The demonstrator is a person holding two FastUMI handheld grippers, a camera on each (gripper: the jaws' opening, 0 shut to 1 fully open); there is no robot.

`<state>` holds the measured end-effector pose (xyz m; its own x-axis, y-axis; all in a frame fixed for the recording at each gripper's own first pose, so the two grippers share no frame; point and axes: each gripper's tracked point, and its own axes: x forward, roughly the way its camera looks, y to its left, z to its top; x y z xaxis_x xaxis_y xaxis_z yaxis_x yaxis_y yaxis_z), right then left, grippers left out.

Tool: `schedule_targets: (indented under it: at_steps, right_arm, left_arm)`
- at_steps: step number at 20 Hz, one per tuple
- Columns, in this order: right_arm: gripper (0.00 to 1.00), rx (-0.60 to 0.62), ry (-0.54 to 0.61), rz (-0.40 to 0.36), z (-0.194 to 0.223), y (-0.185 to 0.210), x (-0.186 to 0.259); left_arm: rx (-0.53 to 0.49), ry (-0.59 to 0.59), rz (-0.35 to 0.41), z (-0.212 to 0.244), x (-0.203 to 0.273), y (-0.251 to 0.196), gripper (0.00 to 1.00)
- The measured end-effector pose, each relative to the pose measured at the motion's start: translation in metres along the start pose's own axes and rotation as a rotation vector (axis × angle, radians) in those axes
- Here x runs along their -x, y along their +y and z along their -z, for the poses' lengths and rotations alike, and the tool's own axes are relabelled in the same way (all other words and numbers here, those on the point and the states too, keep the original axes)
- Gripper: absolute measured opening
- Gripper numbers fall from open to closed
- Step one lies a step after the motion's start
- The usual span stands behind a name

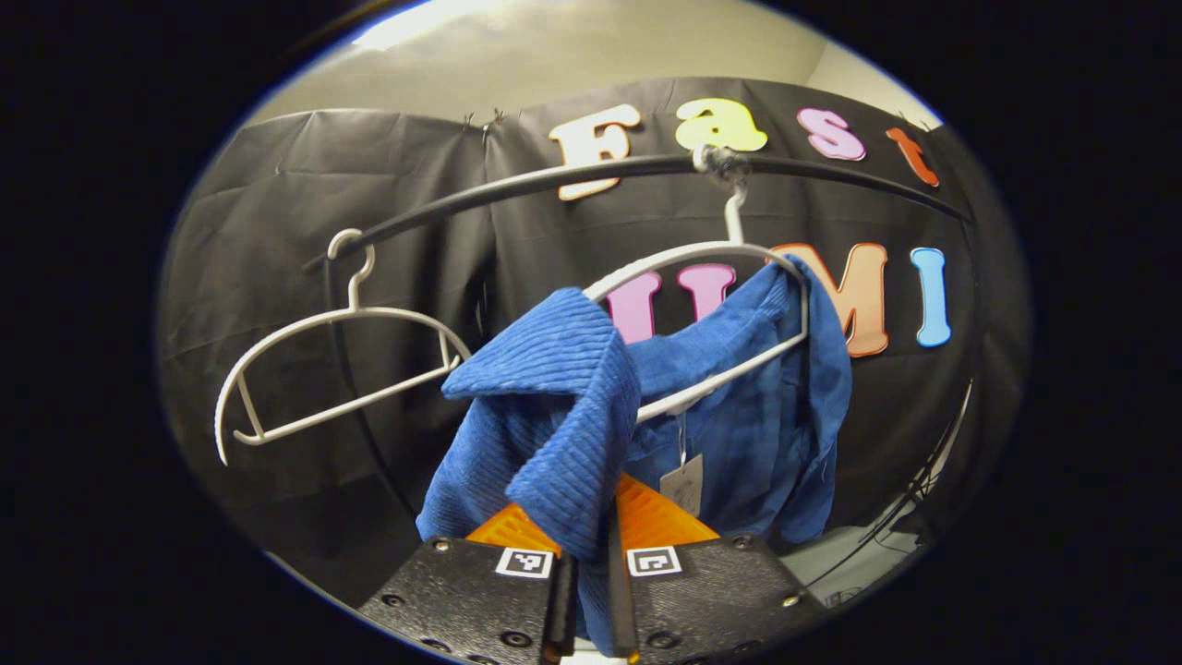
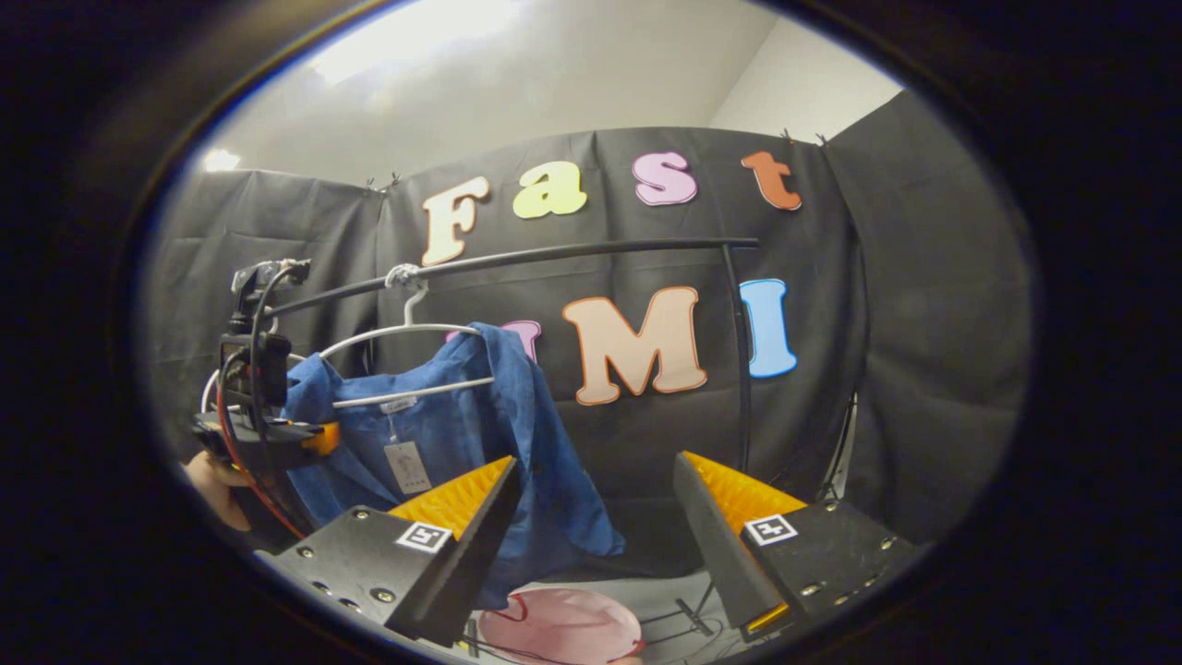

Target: Grasp the clothes on the hanger with both hands and then place them into the laundry hamper below.

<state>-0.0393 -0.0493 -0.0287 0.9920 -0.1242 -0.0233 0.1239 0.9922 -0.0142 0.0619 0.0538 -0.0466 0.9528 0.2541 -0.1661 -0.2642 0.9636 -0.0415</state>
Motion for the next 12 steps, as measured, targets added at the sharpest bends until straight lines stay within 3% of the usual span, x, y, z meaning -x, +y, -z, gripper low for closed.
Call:
schedule_targets:
  at_steps: [4,8,9,10,12]
  right_arm:
    - [1.0,-0.003,0.011,-0.002,0.003,-0.001,-0.003]
    - [0.99,0.005,0.032,-0.038,0.008,0.01,-0.021]
    - [0.95,0.004,0.035,-0.045,0.009,0.012,-0.028]
    - [1.0,-0.001,0.041,-0.055,0.009,0.017,-0.035]
    - [0.99,-0.004,0.06,-0.069,0.014,0.024,-0.05]
  left_arm:
    - [0.013,-0.041,0.107,-0.009,0.013,-0.015,0.08]
    - [0.053,-0.037,0.151,-0.014,0.024,-0.006,0.05]
    - [0.079,-0.046,0.165,-0.018,0.029,-0.003,0.04]
    - [0.091,-0.05,0.166,-0.021,0.034,0.003,0.03]
    - [0.116,-0.057,0.191,-0.026,0.04,0.008,0.03]
